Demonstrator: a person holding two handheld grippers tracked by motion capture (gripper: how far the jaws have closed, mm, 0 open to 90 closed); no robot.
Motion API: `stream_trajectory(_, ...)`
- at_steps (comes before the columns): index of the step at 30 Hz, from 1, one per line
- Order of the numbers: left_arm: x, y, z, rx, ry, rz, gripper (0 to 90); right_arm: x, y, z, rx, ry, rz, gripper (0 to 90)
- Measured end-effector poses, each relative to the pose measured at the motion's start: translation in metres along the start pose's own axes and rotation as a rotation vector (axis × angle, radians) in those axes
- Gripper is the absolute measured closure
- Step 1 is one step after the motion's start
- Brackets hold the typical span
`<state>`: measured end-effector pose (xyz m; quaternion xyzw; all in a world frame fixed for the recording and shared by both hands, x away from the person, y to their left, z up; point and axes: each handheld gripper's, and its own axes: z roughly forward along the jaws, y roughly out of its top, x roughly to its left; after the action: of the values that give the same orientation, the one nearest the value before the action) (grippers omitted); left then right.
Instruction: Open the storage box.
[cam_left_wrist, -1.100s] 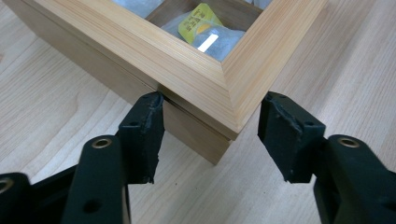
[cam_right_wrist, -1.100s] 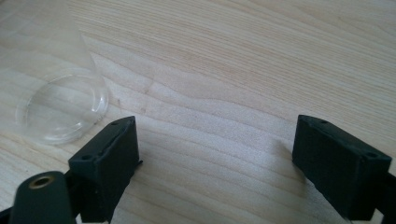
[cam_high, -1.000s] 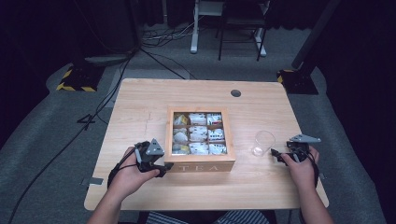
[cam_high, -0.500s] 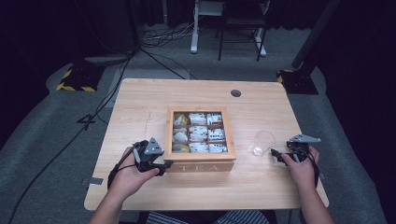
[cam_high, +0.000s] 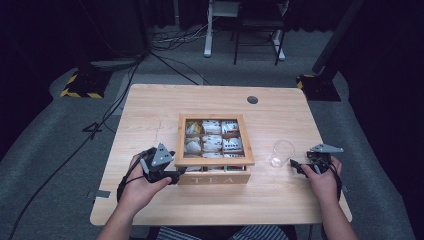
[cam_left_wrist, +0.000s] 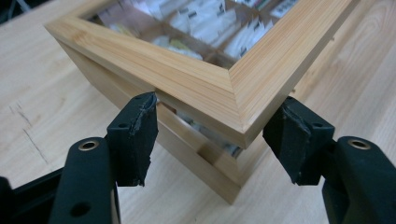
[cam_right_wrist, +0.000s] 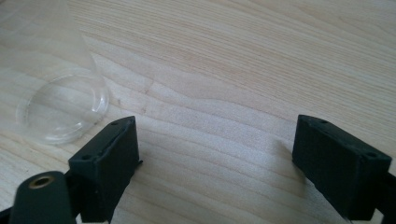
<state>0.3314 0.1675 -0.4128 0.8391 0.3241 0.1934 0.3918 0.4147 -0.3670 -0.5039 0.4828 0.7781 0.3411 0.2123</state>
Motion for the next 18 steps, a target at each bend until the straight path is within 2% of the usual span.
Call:
stream_trajectory(4,0.002,0.004,-0.003,-0.05,0.024,0.014,35.7,0.0,0.0,0.0,-0.001,0.0,-0.003,14.8)
stream_trajectory(8,0.003,0.006,-0.001,-0.047,0.028,0.039,33.0,0.001,0.0,0.0,-0.001,0.005,-0.005,14.8)
stream_trajectory(12,0.004,0.01,0.0,-0.069,0.038,0.059,31.6,0.001,-0.001,0.0,-0.001,0.005,-0.007,14.8)
stream_trajectory(18,0.006,0.019,-0.004,-0.117,0.056,0.05,34.1,0.001,-0.001,0.0,-0.001,0.005,-0.006,14.8)
